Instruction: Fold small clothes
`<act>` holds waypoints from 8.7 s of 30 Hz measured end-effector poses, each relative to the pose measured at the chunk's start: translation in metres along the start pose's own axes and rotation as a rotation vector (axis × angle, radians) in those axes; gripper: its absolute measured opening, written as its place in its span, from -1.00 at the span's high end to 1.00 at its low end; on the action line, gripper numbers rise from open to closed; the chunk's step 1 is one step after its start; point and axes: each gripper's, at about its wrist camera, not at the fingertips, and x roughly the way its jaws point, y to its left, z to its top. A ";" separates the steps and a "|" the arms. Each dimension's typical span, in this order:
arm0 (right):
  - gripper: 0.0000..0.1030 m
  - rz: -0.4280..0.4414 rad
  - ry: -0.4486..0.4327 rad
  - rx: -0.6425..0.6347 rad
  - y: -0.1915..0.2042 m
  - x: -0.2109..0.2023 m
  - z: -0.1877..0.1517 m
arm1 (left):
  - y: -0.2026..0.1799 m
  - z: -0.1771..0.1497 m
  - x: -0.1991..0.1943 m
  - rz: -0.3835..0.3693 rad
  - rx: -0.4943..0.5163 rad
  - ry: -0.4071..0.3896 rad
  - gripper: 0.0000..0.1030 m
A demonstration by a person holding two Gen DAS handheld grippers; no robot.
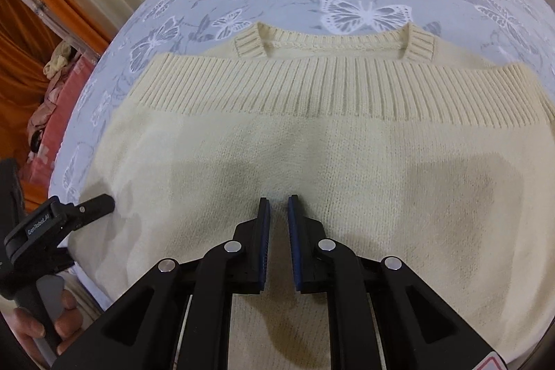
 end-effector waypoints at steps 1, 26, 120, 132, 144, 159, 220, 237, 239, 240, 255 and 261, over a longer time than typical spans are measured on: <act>0.79 0.008 0.001 0.007 -0.001 -0.001 0.002 | -0.007 0.000 -0.005 -0.002 0.014 -0.003 -0.14; 0.07 0.074 -0.243 0.402 -0.194 -0.166 -0.106 | -0.290 -0.177 -0.016 -0.117 0.743 0.074 0.52; 0.66 0.397 -0.199 0.044 -0.020 -0.210 0.041 | -0.119 -0.155 -0.079 -0.061 0.581 0.016 -0.46; 0.64 0.197 -0.067 0.526 -0.266 -0.127 -0.086 | -0.189 -0.195 -0.055 -0.058 0.741 0.052 -0.53; 0.65 0.146 0.013 0.432 -0.264 -0.124 -0.074 | -0.209 -0.179 -0.012 0.061 0.718 0.059 0.39; 0.71 0.234 -0.173 0.155 -0.138 -0.191 -0.015 | -0.172 -0.177 -0.081 0.054 0.735 -0.049 -0.10; 0.28 0.262 -0.137 0.390 -0.171 -0.167 -0.077 | -0.231 -0.127 -0.081 -0.059 0.597 0.046 -0.12; 0.28 0.299 -0.364 0.210 -0.069 -0.289 -0.105 | -0.168 -0.142 -0.243 -0.133 0.640 -0.203 0.17; 0.29 0.309 -0.432 0.180 -0.063 -0.312 -0.097 | -0.170 -0.138 -0.261 -0.156 0.645 -0.244 0.20; 0.30 0.313 -0.458 0.166 -0.059 -0.321 -0.094 | -0.171 -0.135 -0.272 -0.171 0.646 -0.273 0.23; 0.44 0.012 -0.175 0.178 -0.090 -0.210 -0.004 | -0.102 -0.071 -0.231 -0.176 0.444 -0.180 0.35; 0.45 0.028 -0.200 0.068 -0.050 -0.234 0.011 | -0.071 -0.076 -0.172 -0.281 0.339 -0.011 0.29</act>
